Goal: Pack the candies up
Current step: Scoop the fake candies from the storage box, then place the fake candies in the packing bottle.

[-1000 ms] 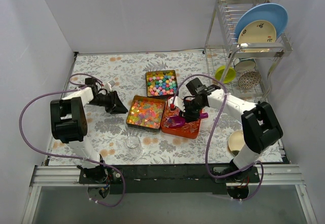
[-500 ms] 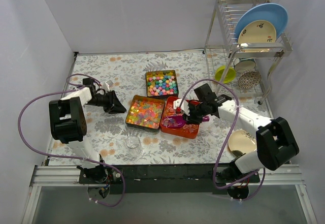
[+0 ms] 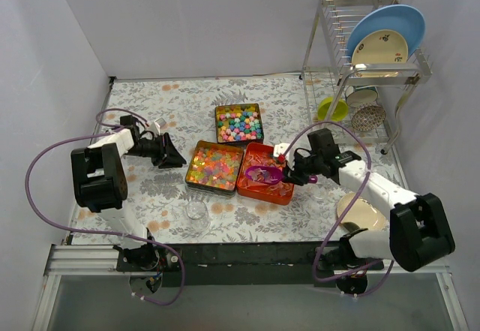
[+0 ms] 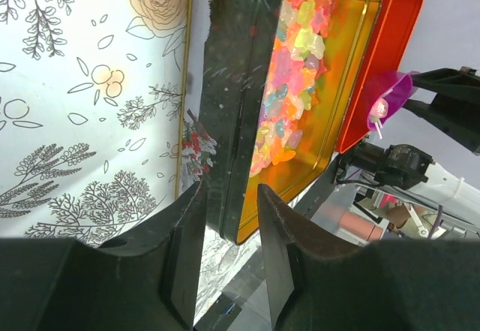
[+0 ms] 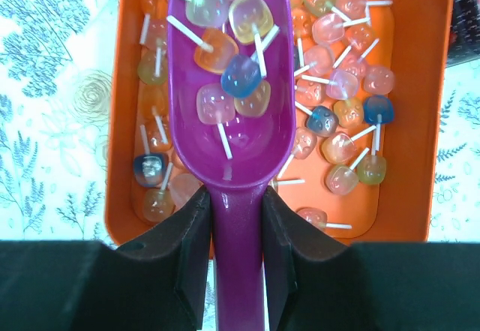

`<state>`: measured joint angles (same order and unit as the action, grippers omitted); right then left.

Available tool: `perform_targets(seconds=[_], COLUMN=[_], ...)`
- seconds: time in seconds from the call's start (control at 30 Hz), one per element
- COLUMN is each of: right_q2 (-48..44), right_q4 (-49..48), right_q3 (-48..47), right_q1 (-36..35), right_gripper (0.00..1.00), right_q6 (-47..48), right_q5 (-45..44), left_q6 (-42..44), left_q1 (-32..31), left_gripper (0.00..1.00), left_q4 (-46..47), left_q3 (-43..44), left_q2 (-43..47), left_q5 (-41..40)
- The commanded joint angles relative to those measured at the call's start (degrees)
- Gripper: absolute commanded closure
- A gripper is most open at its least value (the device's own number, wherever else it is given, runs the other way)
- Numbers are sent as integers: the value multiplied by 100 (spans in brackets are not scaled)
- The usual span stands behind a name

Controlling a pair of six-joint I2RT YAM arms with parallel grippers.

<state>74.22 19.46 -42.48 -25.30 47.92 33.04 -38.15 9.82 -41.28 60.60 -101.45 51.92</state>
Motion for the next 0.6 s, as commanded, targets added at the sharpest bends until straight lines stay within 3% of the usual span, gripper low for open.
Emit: perform_targets(seconds=[0.0, 0.1, 0.13, 0.2, 0.3, 0.43, 0.57], right_q2=[-679, -1311, -1652, -1866, -1841, -1358, -822], right_q4=[-846, -1216, -1869, -2402, -2404, -1317, 596], right_q3=[433, 775, 933, 1364, 1059, 14, -1251], right_q1=[86, 87, 87, 95, 87, 8, -273], right_gripper=[99, 99, 99, 99, 99, 99, 99], right_q6=[-406, -941, -1586, -1926, -2339, -1543, -127], right_q5=[634, 529, 320, 62, 256, 440, 405], left_q6=[483, 782, 800, 704, 546, 546, 292], left_q1=[151, 274, 300, 388, 441, 450, 450], left_gripper=[69, 68, 68, 67, 66, 66, 67], left_q4=[-432, -740, -741, -611, -505, -522, -180], left_q3=[259, 469, 505, 523, 436, 260, 207], left_q2=[372, 345, 362, 424, 555, 810, 1109], left_q5=[468, 407, 354, 231, 222, 21, -498])
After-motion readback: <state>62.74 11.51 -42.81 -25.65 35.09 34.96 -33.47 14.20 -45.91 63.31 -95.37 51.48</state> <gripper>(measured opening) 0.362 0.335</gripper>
